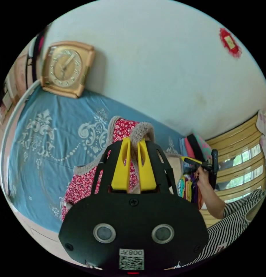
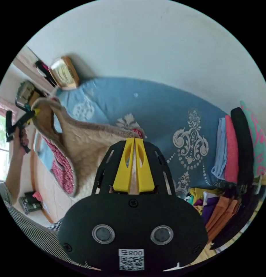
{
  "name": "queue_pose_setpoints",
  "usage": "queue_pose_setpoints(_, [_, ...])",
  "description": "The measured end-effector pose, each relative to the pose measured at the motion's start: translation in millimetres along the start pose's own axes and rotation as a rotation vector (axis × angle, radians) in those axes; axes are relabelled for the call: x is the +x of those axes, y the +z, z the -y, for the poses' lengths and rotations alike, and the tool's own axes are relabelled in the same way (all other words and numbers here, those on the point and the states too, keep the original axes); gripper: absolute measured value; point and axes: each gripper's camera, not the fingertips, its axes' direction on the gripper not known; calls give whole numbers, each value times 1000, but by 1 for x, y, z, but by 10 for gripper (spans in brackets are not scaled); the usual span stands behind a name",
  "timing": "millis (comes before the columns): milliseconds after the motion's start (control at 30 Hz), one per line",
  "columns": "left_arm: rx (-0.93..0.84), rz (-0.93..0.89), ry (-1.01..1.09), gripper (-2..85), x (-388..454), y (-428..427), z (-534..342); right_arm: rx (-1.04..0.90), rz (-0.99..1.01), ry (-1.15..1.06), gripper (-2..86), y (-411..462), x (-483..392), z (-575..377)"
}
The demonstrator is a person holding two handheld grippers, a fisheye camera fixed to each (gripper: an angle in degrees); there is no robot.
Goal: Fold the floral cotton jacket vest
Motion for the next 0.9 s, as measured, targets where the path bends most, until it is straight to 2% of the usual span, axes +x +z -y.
queue_pose_setpoints(100, [144, 56, -25, 31, -8, -43, -4, 127, -7, -10, 1, -40, -25, -10])
queue_pose_setpoints(167, [166, 109, -28, 35, -14, -42, 4, 153, -42, -29, 0, -36, -39, -1])
queue_pose_setpoints(267, [56, 147, -119, 49, -52, 3, 30, 75, -14, -26, 0, 9, -43, 35])
queue_pose_setpoints(333, [-151, 188, -256, 65, -90, 44, 35, -60, -72, -18, -1, 57, -37, 57])
queue_pose_setpoints(367, [-192, 191, -310, 68, -98, 50, 33, -122, -90, 1, -1, 69, -34, 59])
queue_pose_setpoints(400, [-227, 153, -299, 68, -102, 54, 24, -188, -114, 0, -2, 83, -29, 55])
queue_pose_setpoints(467, [-201, 139, -176, 69, -94, 47, 1, -170, -112, -52, -3, 82, -24, 31])
queue_pose_setpoints(567, [-339, 65, -93, 67, -93, 50, -59, -172, -111, -36, -2, 79, 3, -38])
queue_pose_setpoints(633, [-517, 47, -120, 63, -104, 58, -121, -259, -75, 22, -2, 87, 35, -108])
queue_pose_setpoints(733, [-690, 101, -205, 56, -120, 58, -199, -400, -81, 100, 0, 101, 66, -204])
queue_pose_setpoints(900, [-817, 93, -334, 58, -135, 42, -288, -573, -21, 236, 1, 129, 98, -334])
